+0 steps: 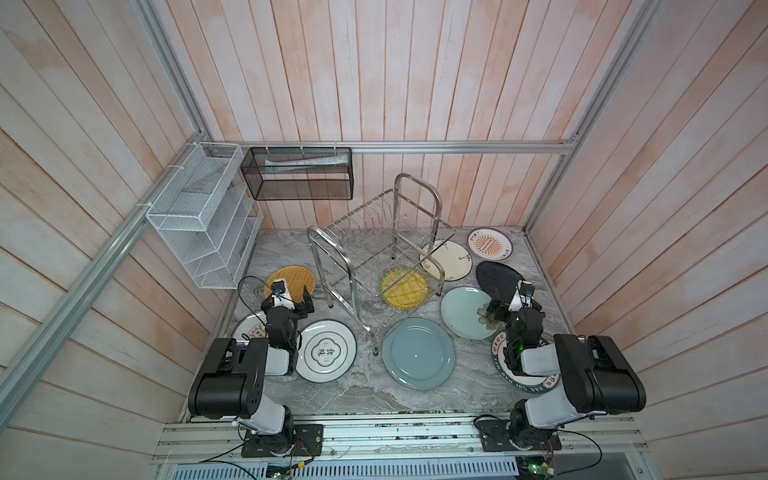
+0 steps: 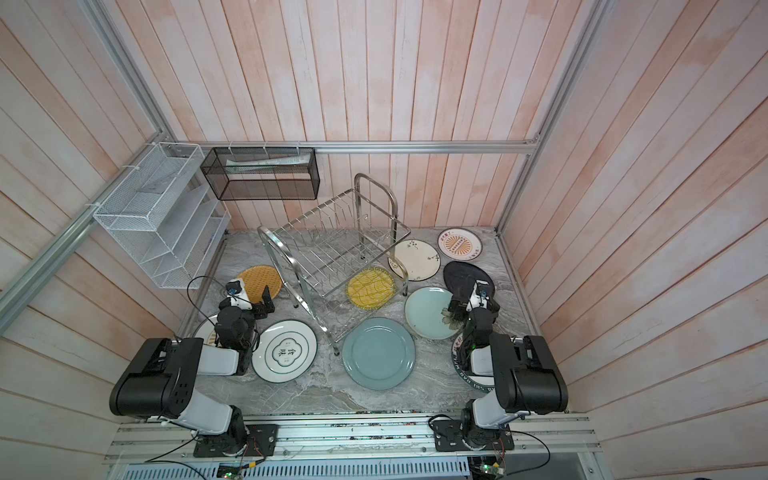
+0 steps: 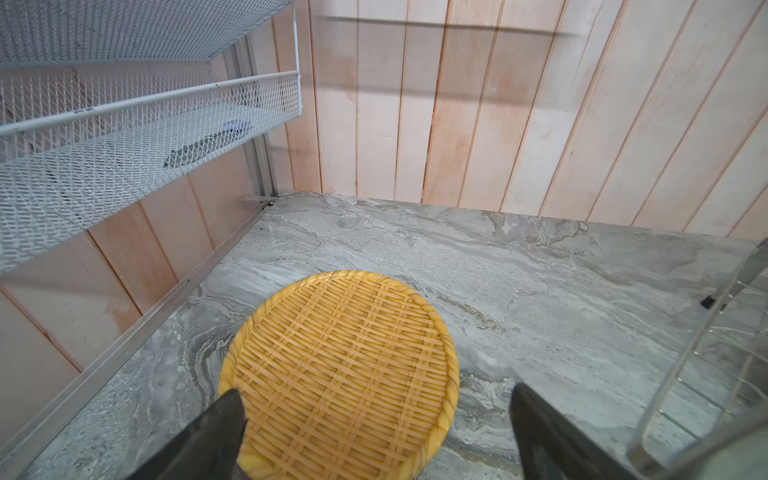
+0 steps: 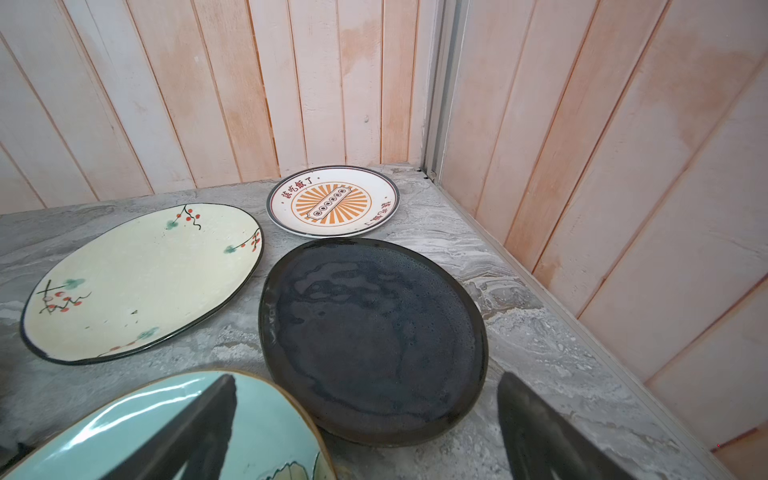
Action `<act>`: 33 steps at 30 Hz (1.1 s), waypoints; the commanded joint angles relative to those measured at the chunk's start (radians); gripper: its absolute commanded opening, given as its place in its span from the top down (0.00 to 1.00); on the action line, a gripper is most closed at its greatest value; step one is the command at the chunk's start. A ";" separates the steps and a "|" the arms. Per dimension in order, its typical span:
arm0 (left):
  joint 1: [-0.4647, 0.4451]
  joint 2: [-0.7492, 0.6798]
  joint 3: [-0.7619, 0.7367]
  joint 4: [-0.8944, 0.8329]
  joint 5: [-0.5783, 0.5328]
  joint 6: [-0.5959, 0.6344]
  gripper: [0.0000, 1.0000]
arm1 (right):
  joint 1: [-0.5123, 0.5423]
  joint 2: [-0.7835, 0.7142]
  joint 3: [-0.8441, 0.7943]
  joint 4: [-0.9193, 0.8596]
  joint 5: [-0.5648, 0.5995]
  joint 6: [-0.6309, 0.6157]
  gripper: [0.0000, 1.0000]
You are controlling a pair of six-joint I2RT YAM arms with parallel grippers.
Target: Load the plates into the dish rack
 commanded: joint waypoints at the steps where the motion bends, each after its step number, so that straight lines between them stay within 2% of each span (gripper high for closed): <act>1: 0.004 -0.004 0.011 -0.012 0.051 0.020 0.00 | 0.004 -0.010 0.013 0.001 -0.002 -0.004 0.02; 33: 0.004 -0.002 0.011 -0.010 0.053 0.021 0.00 | 0.002 -0.010 0.015 -0.002 -0.001 0.001 0.02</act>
